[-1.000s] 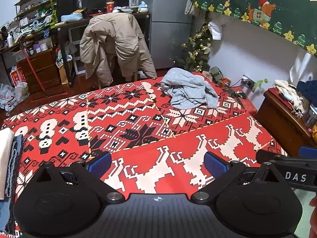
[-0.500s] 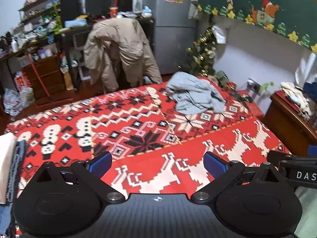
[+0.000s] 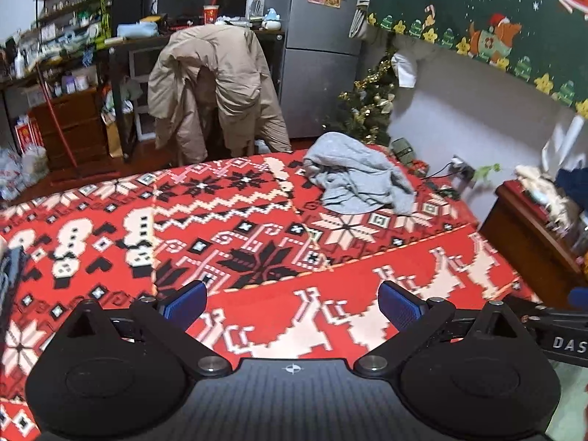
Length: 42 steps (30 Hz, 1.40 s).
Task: Fold clothes
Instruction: 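Move both grippers toward the crumpled grey shirt on the bed, then grasp the grey shirt with the right gripper while the left gripper grasps it too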
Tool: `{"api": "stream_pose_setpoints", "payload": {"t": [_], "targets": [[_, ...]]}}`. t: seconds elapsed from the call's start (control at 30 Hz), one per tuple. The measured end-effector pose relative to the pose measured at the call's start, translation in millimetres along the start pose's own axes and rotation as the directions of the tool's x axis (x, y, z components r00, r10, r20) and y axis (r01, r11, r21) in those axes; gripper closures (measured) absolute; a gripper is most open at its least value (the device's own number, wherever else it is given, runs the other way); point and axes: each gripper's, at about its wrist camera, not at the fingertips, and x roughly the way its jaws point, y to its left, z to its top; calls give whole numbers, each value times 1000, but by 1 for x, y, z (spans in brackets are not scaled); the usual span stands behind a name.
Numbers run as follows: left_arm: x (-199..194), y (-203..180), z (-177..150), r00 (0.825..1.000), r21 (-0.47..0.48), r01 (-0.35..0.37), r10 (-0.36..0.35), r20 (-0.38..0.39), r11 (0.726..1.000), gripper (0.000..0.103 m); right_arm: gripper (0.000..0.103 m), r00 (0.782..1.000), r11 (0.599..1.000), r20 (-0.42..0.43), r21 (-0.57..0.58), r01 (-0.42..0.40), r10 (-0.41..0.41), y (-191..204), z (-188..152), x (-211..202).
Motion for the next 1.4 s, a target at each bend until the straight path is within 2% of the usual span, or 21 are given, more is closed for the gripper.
{"api": "stream_pose_setpoints", "payload": {"t": [0.13,0.2,0.3,0.47,0.6,0.8,0.9,1.0,1.1,1.17,1.23,1.3,1.37,1.4], "targets": [[14,2,1,999,2,26,-26,-39,1000,2,1,1000,998,2,-65,-1,1,7,-1,8],[21,4,3,997,-8,56,-56,-53,998,3,1,998,997,-10,-52,-59,59,5,1,12],[32,5,8,997,-12,52,-53,-56,999,4,1,993,993,-4,-9,-121,121,2,3,19],[56,7,21,997,-17,60,-61,-52,998,6,1,995,995,3,-3,-102,102,-1,11,43],[84,1,34,997,12,62,-61,-38,998,8,1,988,990,58,-26,-140,142,-2,15,63],[151,-5,60,992,0,91,-91,-85,996,8,1,982,983,81,-85,-163,169,0,36,113],[186,-11,71,992,7,81,-80,-97,997,8,1,983,985,80,-57,-163,168,-1,49,143],[214,-19,81,995,38,54,-50,-91,998,8,1,984,985,40,17,-175,174,-5,66,183],[234,-25,89,994,58,74,-69,-86,996,12,2,987,989,59,18,-148,147,-5,76,216],[245,-29,93,993,62,85,-80,-86,994,12,11,987,989,64,10,-150,149,-4,83,236],[255,-34,96,994,67,81,-75,-85,995,11,13,984,986,62,18,-167,166,-3,90,255],[265,-38,97,994,67,75,-70,-82,995,11,20,982,983,57,27,-182,180,0,96,271],[273,-41,98,994,59,79,-74,-82,995,11,33,982,983,46,12,-181,181,4,99,284],[276,-42,98,993,52,85,-81,-85,995,11,35,982,983,37,2,-183,183,7,100,290]]}}
